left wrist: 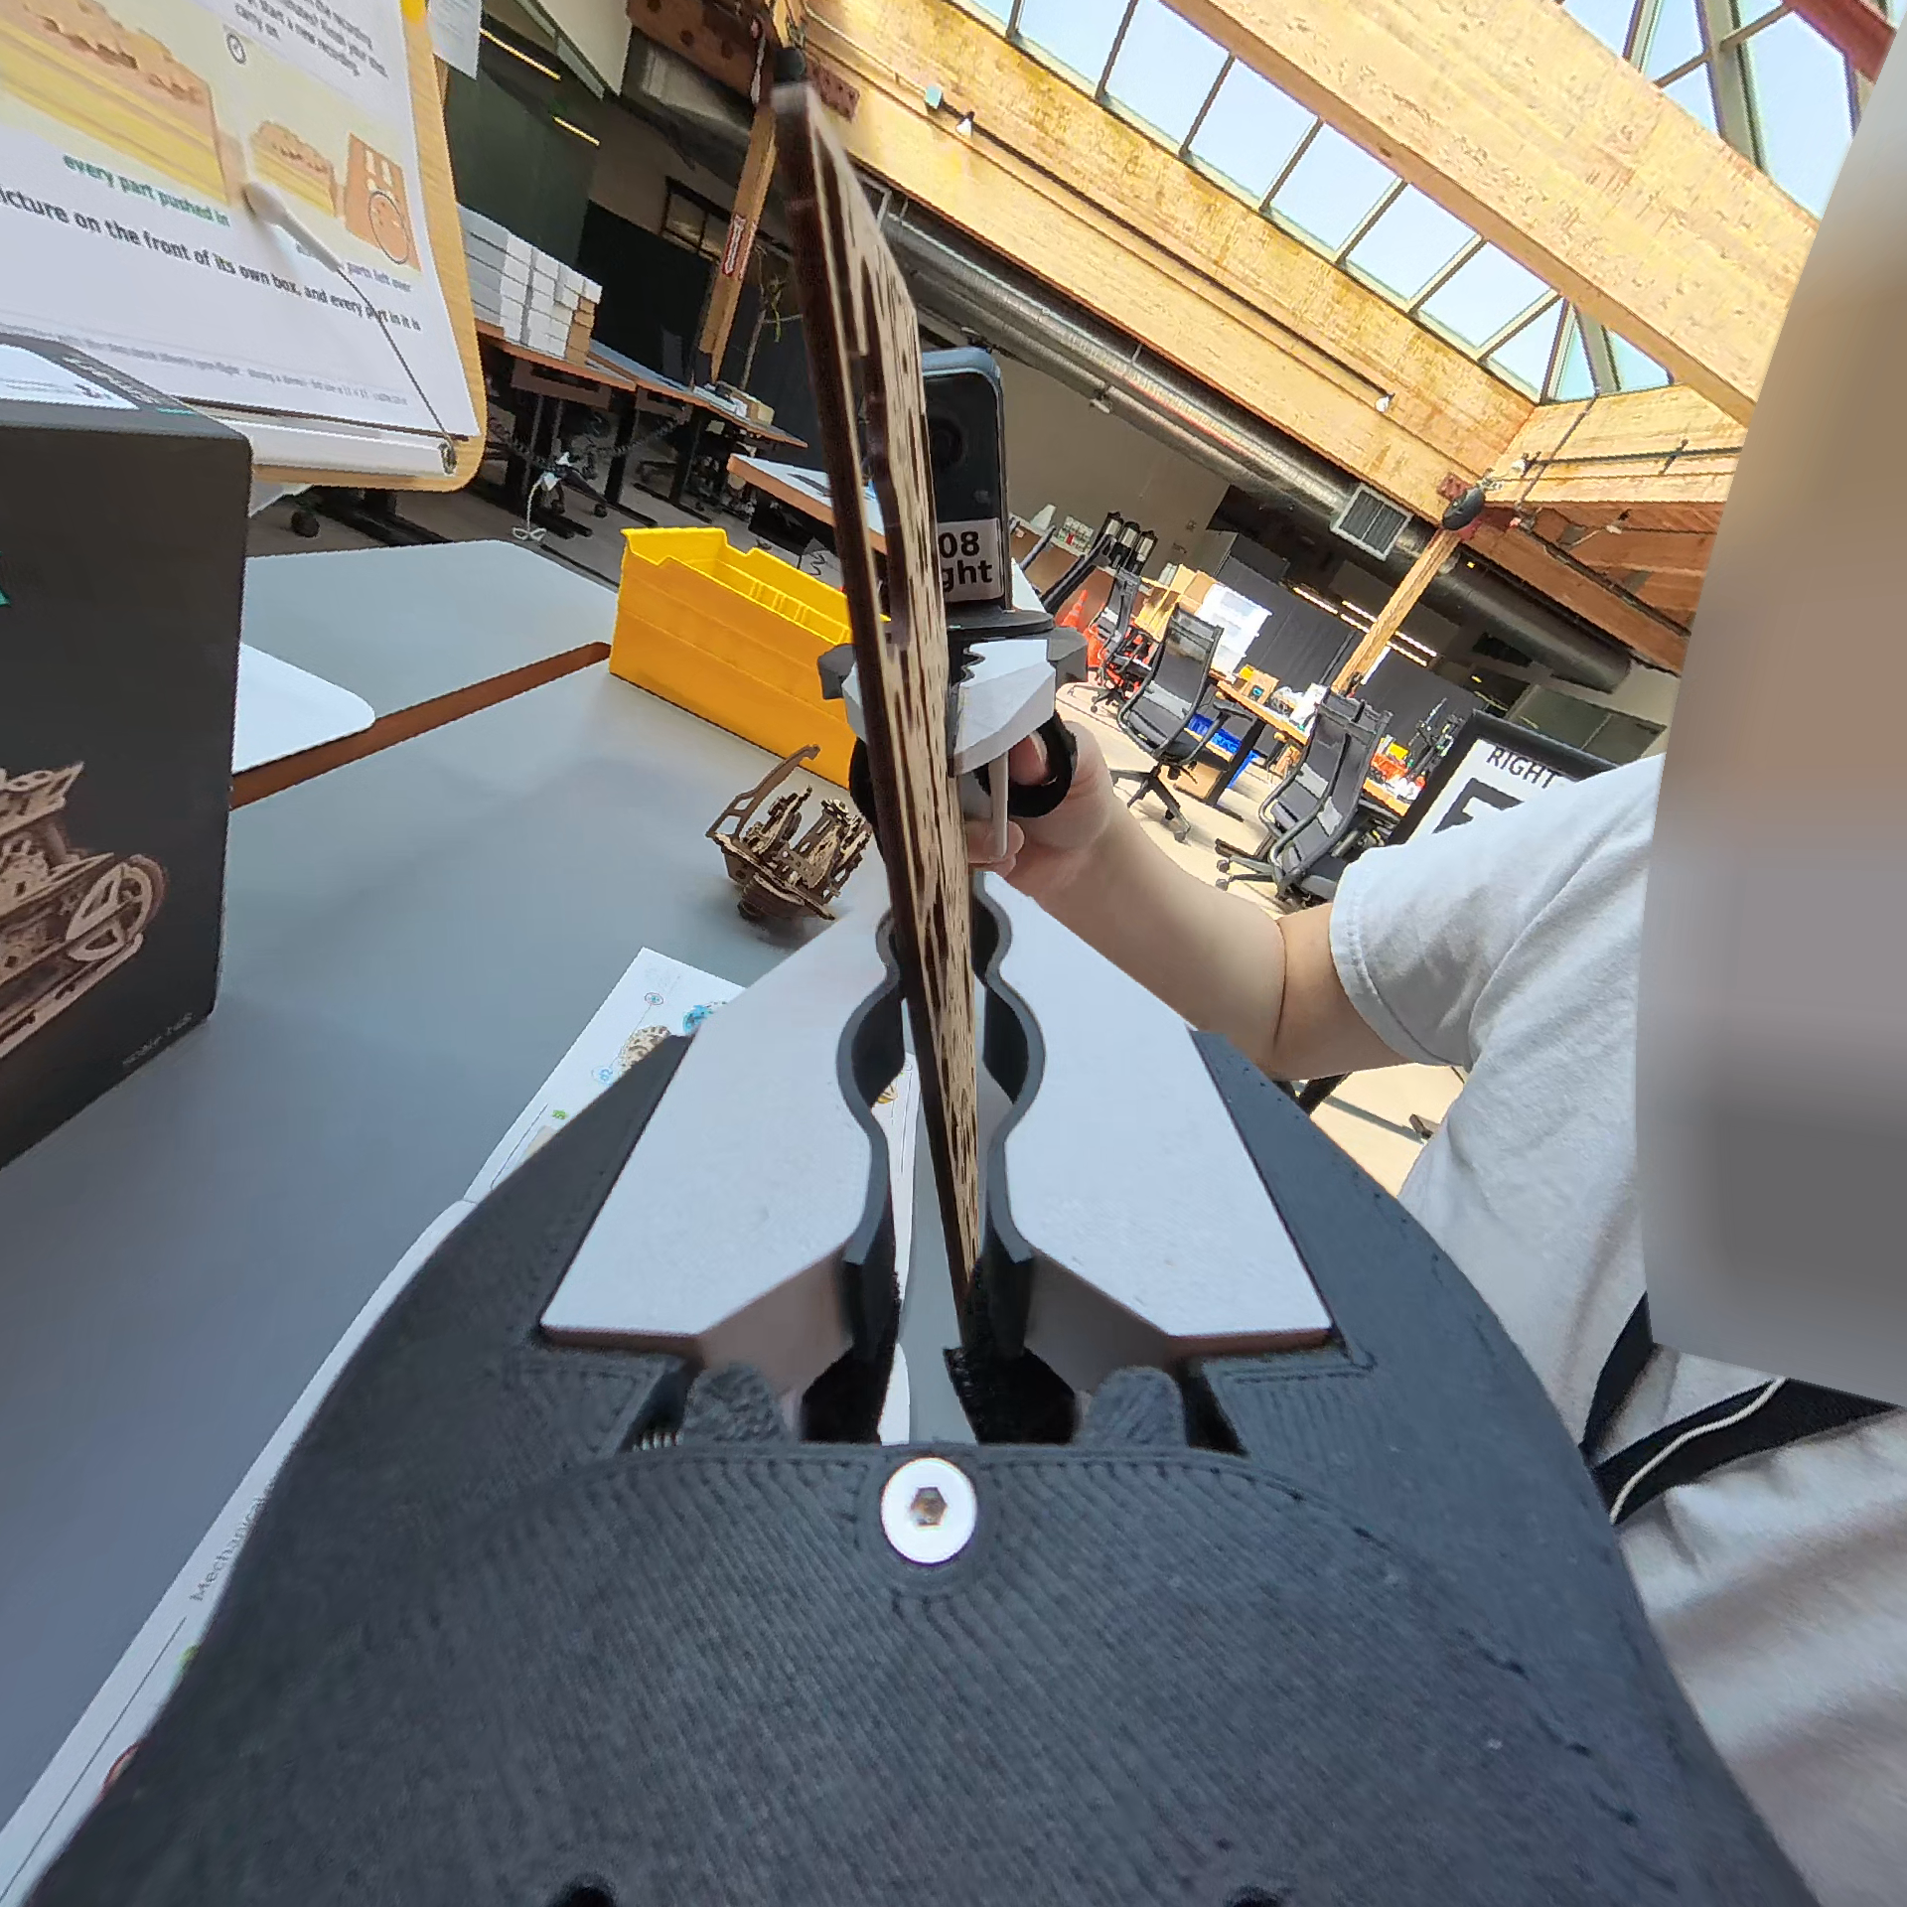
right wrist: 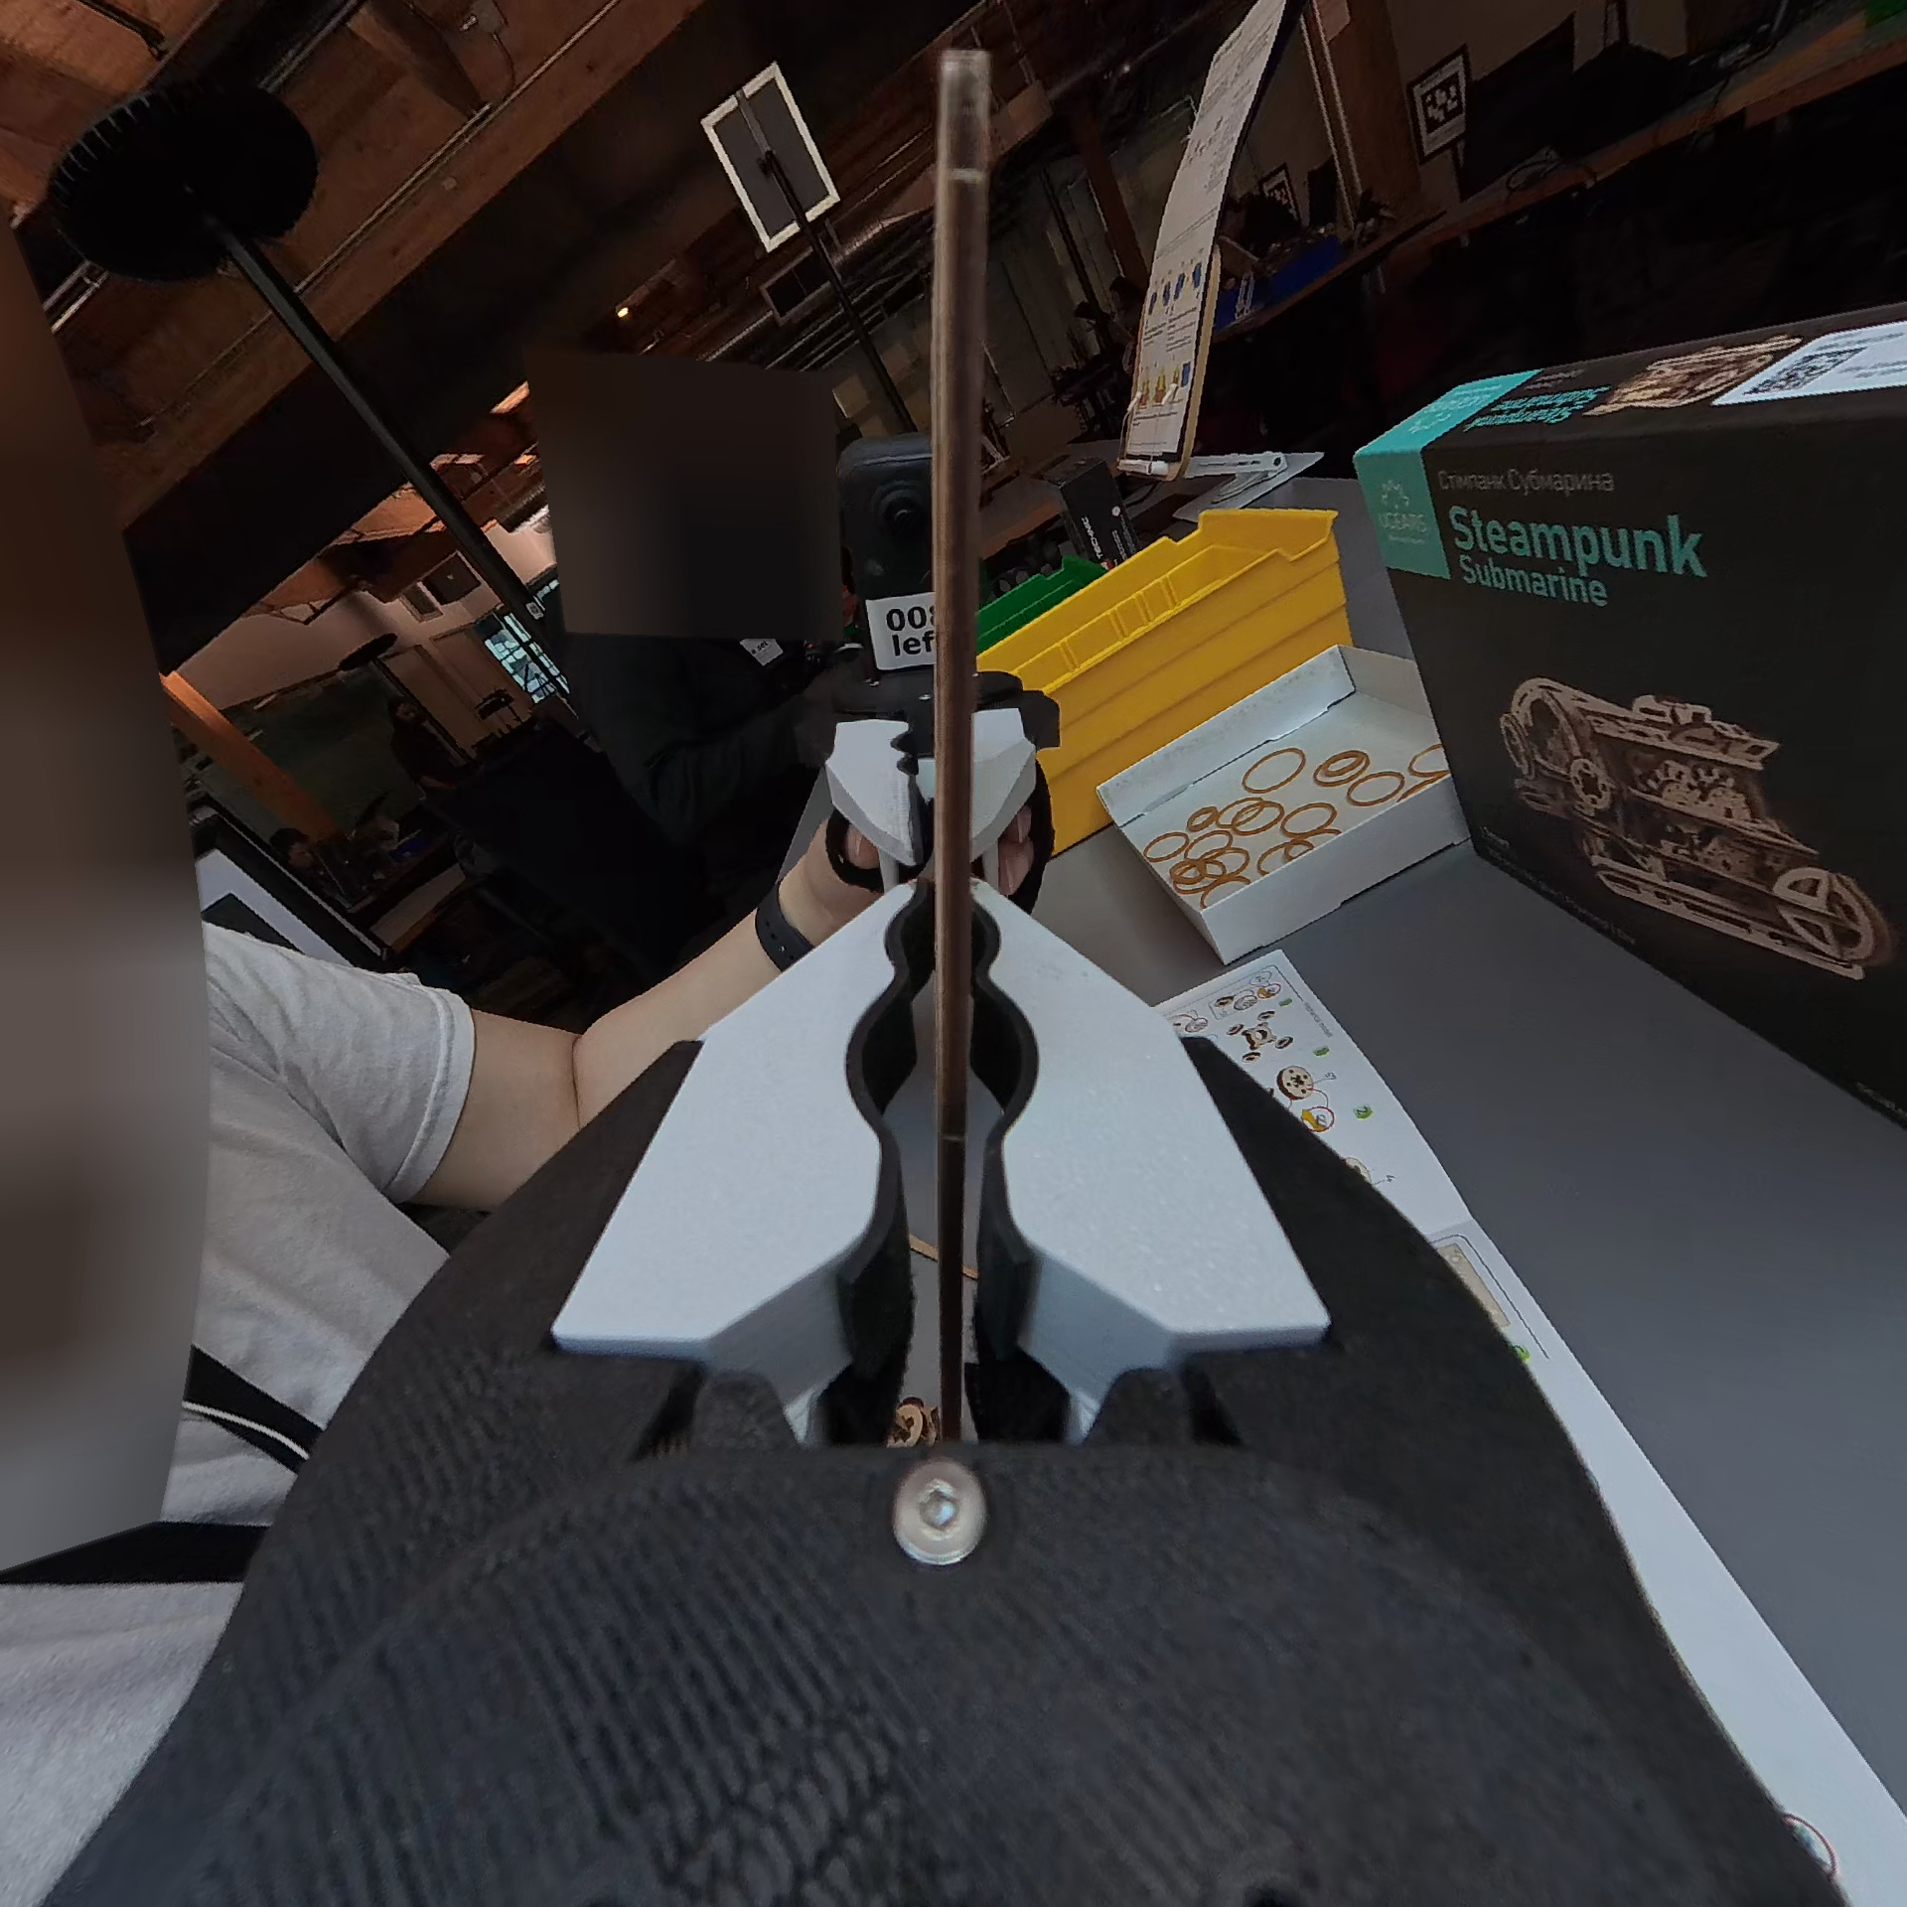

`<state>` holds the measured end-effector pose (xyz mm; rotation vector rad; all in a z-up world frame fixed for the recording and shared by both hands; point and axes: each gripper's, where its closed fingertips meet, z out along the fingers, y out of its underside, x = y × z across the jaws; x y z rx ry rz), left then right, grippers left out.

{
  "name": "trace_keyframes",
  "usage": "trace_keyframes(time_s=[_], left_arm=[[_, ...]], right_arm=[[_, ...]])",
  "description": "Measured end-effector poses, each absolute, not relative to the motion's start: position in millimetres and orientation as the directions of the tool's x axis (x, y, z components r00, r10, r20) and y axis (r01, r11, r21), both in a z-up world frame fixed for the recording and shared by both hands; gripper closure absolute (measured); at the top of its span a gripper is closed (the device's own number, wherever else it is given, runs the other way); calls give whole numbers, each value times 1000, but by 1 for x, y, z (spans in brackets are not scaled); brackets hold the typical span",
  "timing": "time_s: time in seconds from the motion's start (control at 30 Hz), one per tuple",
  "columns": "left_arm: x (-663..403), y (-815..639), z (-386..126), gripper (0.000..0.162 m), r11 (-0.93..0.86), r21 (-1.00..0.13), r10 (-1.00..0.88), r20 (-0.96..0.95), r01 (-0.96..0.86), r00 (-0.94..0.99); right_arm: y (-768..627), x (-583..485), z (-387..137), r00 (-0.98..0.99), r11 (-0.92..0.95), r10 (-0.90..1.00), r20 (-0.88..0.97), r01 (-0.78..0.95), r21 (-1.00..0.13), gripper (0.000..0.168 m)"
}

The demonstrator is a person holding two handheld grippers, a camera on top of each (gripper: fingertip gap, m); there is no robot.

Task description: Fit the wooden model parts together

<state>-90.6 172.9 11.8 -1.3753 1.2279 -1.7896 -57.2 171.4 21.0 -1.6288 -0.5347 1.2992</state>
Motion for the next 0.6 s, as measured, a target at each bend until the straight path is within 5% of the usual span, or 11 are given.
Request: trace_keyframes(time_s=[0.6], left_arm=[[-92, 179, 9, 162, -377, -922, -882, 385, -85, -272]], right_arm=[[182, -45, 26, 380, -411, 784, -491, -275, -869, 156]])
